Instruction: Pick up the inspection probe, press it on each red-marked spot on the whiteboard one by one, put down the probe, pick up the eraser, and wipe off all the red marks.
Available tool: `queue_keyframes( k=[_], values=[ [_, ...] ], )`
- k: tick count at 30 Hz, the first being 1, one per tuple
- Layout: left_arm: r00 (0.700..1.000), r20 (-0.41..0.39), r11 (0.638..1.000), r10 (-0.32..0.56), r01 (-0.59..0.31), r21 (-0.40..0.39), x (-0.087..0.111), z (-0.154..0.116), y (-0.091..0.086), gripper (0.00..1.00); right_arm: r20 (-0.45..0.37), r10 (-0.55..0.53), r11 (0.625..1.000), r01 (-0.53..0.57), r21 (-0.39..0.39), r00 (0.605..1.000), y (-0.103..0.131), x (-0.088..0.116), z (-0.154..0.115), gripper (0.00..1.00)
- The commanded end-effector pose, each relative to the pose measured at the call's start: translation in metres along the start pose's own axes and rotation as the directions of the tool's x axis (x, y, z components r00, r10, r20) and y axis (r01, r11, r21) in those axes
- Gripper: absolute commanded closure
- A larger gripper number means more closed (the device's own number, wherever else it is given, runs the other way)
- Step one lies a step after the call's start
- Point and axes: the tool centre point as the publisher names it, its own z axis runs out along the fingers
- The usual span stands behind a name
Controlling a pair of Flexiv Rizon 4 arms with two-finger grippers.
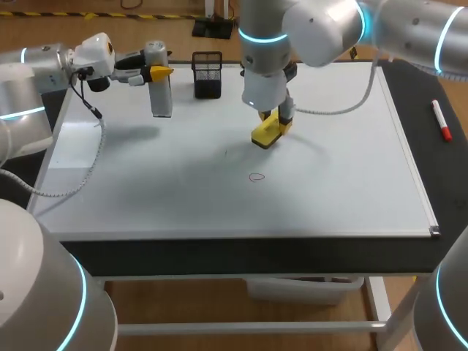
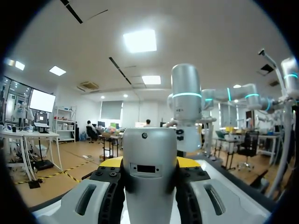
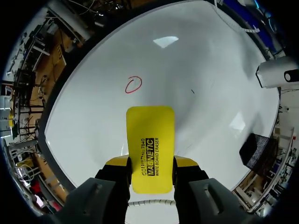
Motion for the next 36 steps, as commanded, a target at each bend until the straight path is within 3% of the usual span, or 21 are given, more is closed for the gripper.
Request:
queue_keyframes(
  k=[1,15,36],
  values=[
    [1.0,0.0,1.0,0.001,-0.001,0.0,0.0,0.0,-0.001,1.0,-0.018,-0.02,0.999,0.021,0.039,1.0,0.018,0.001,0.003,1.0],
    [1.0,0.0,1.0,0.001,-0.001,0.0,0.0,0.0,-0.001,1.0,0.03,-0.129,0.992,0.129,0.013,0.991,0.072,0.012,0.016,1.0],
    [1.0,0.0,1.0,0.001,-0.001,0.0,0.0,0.0,-0.001,1.0,0.016,-0.236,0.97,0.237,-0.057,0.972,0.102,0.004,0.045,1.0]
  ],
)
